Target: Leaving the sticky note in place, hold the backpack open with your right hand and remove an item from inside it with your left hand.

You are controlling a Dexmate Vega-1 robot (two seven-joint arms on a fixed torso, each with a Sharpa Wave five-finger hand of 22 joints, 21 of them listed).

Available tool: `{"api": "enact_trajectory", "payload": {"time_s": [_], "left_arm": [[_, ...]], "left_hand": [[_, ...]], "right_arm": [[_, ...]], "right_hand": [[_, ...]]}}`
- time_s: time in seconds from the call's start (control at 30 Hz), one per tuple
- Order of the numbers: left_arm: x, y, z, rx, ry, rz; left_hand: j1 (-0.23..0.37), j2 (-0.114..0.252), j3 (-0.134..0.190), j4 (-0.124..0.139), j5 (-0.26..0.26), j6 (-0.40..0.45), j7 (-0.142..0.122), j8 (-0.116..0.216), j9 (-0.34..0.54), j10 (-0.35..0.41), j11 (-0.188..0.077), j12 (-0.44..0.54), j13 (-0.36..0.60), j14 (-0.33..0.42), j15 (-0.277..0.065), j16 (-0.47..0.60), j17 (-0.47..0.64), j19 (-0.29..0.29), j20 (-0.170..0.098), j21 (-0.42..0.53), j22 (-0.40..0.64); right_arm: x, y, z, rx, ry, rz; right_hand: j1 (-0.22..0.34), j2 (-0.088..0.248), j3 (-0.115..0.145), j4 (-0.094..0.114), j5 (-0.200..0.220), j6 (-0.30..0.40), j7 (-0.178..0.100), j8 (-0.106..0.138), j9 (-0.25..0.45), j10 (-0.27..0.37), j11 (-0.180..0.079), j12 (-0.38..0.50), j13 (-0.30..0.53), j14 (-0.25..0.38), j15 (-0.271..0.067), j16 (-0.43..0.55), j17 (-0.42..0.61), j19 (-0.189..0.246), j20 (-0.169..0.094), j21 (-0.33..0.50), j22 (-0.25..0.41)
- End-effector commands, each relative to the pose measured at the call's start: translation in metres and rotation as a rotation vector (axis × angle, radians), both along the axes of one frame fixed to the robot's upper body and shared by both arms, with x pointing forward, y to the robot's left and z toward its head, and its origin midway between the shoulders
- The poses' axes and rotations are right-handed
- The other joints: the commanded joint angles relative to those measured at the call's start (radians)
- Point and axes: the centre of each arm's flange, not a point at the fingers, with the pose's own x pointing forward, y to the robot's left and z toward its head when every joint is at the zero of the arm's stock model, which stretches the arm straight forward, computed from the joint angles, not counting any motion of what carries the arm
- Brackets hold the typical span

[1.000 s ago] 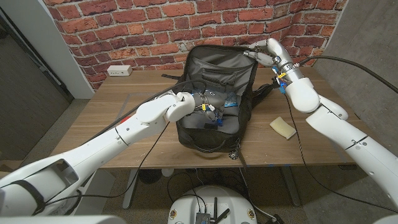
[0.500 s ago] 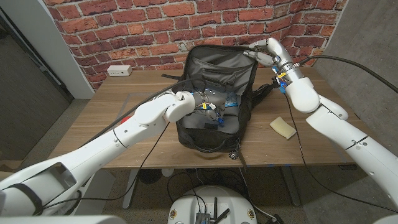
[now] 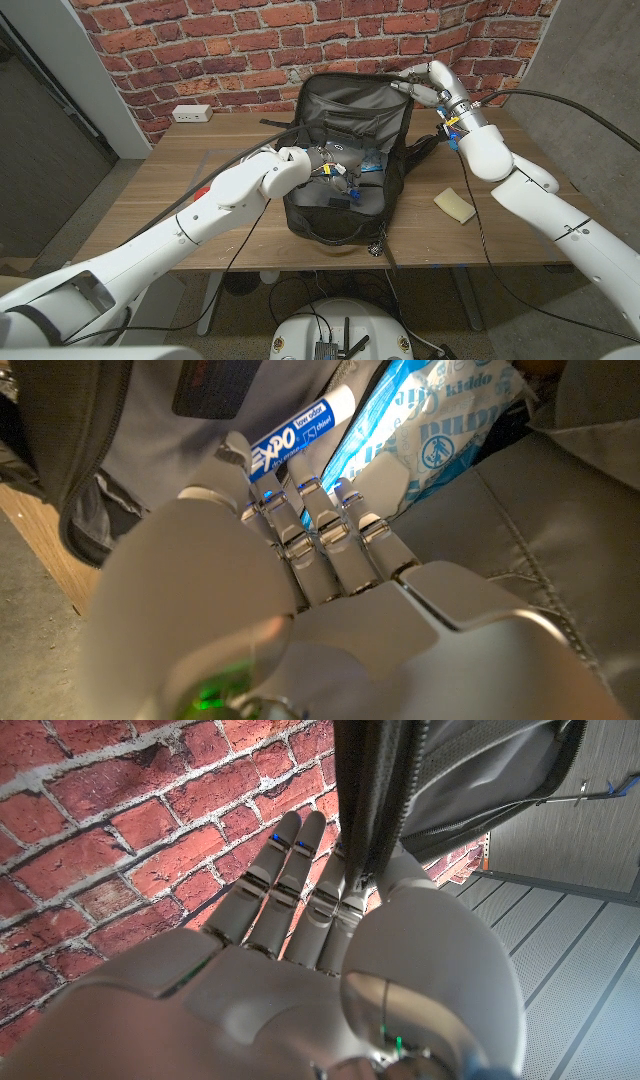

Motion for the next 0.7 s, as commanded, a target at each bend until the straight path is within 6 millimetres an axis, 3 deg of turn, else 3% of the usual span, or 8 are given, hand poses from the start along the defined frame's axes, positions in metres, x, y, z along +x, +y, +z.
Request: {"api": "enact_trajectory", "payload": {"time_s": [0.03,0.7], "left_arm": [[-0.014,0.010,0.006,-0.065,0.051,-0.008],[-0.036,0.021,0.014,-0.088,0.066,0.039]], "left_hand": [[0.013,0.025,0.009,0.006,0.005,0.008,0.005,0.000,0.001,0.009,0.000,0.006,0.004,0.007,-0.075,0.000,0.003,0.012,-0.146,0.004,0.003],[0.013,0.026,0.010,0.006,0.006,0.010,0.007,-0.003,-0.002,0.010,0.000,0.004,0.004,0.011,-0.075,0.000,0.004,0.011,-0.146,0.003,0.003]], "right_arm": [[0.003,0.003,-0.002,0.005,0.013,0.002],[0.006,0.006,-0.002,0.006,0.013,0.006]], "right_hand": [[0.003,0.010,0.002,0.004,0.007,0.017,-0.008,0.004,0.002,0.006,0.002,0.000,0.002,0.011,-0.119,0.000,0.003,-0.006,-0.081,0.007,0.002],[0.004,0.010,0.002,0.003,0.008,0.018,-0.008,0.002,0.003,0.006,0.003,-0.001,0.003,0.009,-0.119,-0.004,0.005,-0.007,-0.081,0.008,0.002]]}}
